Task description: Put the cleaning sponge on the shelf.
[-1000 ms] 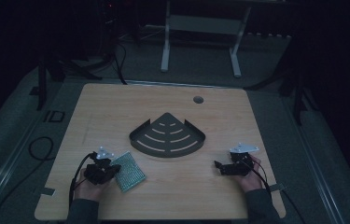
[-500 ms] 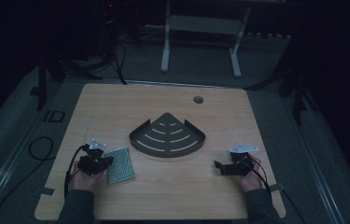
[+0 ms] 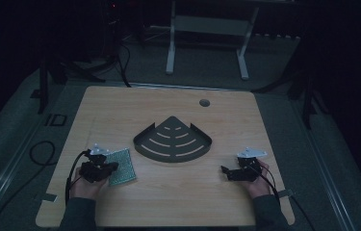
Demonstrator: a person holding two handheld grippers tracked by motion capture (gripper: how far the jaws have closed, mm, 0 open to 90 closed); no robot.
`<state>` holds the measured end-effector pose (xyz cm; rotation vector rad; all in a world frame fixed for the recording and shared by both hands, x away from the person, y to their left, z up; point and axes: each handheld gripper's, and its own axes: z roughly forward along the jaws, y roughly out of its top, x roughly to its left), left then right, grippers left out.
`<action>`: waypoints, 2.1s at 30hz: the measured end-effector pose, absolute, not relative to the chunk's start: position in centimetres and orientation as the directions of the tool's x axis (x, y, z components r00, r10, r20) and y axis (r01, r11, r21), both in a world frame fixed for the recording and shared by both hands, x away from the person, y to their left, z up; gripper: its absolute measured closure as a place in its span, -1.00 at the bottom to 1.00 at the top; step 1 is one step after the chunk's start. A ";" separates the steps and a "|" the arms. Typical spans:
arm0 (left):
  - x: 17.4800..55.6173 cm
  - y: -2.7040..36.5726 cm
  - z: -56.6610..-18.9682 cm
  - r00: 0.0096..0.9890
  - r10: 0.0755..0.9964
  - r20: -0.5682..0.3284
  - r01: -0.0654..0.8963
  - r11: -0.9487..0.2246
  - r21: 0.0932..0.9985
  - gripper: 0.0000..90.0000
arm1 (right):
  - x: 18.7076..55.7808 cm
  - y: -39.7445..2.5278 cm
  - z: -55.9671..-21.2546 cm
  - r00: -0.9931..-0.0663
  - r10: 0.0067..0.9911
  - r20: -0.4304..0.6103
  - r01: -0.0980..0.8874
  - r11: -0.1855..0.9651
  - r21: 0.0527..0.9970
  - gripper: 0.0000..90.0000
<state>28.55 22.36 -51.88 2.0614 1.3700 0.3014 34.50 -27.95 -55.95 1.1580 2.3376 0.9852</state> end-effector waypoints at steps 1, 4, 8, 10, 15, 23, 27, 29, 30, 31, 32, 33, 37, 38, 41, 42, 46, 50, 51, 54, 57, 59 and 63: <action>28.6 22.4 -51.9 0.431 0.889 -0.152 0.743 -0.255 0.618 0.96 | 34.5 -28.0 -55.9 -0.604 0.797 -0.005 0.553 0.424 0.717 -0.72; 27.8 21.7 -52.0 0.461 0.874 -0.155 0.731 -0.275 0.624 0.99 | 34.5 -28.0 -55.9 -0.604 0.797 -0.005 0.553 0.423 0.718 -0.72; 27.6 21.7 -52.4 0.462 0.873 -0.159 0.743 -0.283 0.606 1.00 | 34.5 -28.0 -55.9 -0.604 0.797 -0.005 0.553 0.423 0.717 -0.72; 27.6 21.8 -52.5 0.459 0.874 -0.161 0.748 -0.283 0.601 1.00 | 34.5 -28.0 -55.9 -0.603 0.797 -0.005 0.553 0.423 0.717 -0.72; 26.9 22.8 -52.8 0.438 0.886 -0.151 0.760 -0.275 0.589 1.00 | 34.5 -28.0 -55.9 -0.604 0.797 -0.006 0.553 0.424 0.717 -0.72; 26.4 24.7 -52.8 0.392 0.908 -0.149 0.776 -0.238 0.585 1.00 | 34.5 -28.0 -55.9 -0.603 0.797 -0.006 0.553 0.423 0.718 -0.72; 26.5 24.6 -52.8 0.393 0.908 -0.142 0.775 -0.245 0.582 1.00 | 34.5 -28.0 -55.9 -0.603 0.797 -0.006 0.553 0.423 0.718 -0.72; 26.5 24.5 -52.8 0.395 0.909 -0.133 0.776 -0.252 0.579 1.00 | 34.5 -28.0 -55.9 -0.603 0.797 -0.006 0.553 0.423 0.718 -0.72; 26.5 24.5 -52.7 0.395 0.909 -0.132 0.775 -0.253 0.579 1.00 | 34.5 -28.0 -55.9 -0.603 0.797 -0.006 0.553 0.424 0.718 -0.72; 26.6 24.5 -52.7 0.398 0.908 -0.131 0.774 -0.256 0.579 1.00 | 34.5 -28.0 -55.9 -0.603 0.798 -0.005 0.553 0.423 0.718 -0.72; 26.6 24.4 -52.7 0.400 0.907 -0.133 0.774 -0.256 0.579 1.00 | 34.5 -28.0 -55.9 -0.603 0.797 -0.006 0.553 0.423 0.718 -0.72; 26.6 24.4 -52.6 0.402 0.906 -0.133 0.773 -0.258 0.580 0.99 | 34.5 -28.0 -55.9 -0.603 0.797 -0.006 0.553 0.423 0.718 -0.72; 26.9 24.1 -52.4 0.417 0.900 -0.124 0.762 -0.272 0.588 0.96 | 34.5 -28.0 -55.9 -0.604 0.797 -0.006 0.553 0.424 0.718 -0.72; 27.0 24.1 -52.3 0.422 0.898 -0.121 0.760 -0.278 0.588 0.94 | 34.5 -28.0 -55.9 -0.603 0.797 -0.006 0.553 0.423 0.718 -0.72; 27.3 23.9 -52.0 0.430 0.896 -0.113 0.753 -0.287 0.592 0.91 | 34.5 -28.0 -55.9 -0.603 0.797 -0.006 0.553 0.424 0.717 -0.72; 27.4 23.8 -51.9 0.435 0.894 -0.109 0.750 -0.293 0.593 0.90 | 34.5 -28.0 -55.9 -0.603 0.797 -0.005 0.553 0.423 0.718 -0.72; 28.1 23.6 -51.3 0.458 0.884 -0.095 0.739 -0.319 0.593 0.87 | 34.5 -28.0 -55.9 -0.603 0.797 -0.005 0.553 0.423 0.718 -0.72; 28.8 23.5 -50.8 0.483 0.871 -0.083 0.725 -0.346 0.595 0.86 | 34.5 -28.0 -55.9 -0.603 0.798 -0.005 0.553 0.423 0.717 -0.72; 28.9 23.5 -50.6 0.491 0.868 -0.079 0.723 -0.354 0.594 0.85 | 34.5 -28.0 -55.9 -0.603 0.798 -0.005 0.553 0.423 0.718 -0.72; 29.4 23.6 -50.2 0.509 0.858 -0.074 0.713 -0.372 0.594 0.85 | 34.5 -28.0 -55.9 -0.603 0.797 -0.005 0.553 0.423 0.718 -0.72; 29.8 23.8 -49.8 0.524 0.850 -0.062 0.702 -0.389 0.596 0.83 | 34.5 -28.0 -55.9 -0.603 0.797 -0.005 0.553 0.423 0.718 -0.72; 30.0 23.9 -49.6 0.533 0.844 -0.061 0.696 -0.397 0.599 0.83 | 34.5 -28.0 -55.9 -0.603 0.797 -0.005 0.553 0.423 0.718 -0.72; 30.4 24.3 -49.0 0.545 0.836 -0.061 0.688 -0.405 0.602 0.82 | 34.5 -27.9 -56.0 -0.603 0.798 -0.005 0.553 0.422 0.718 -0.72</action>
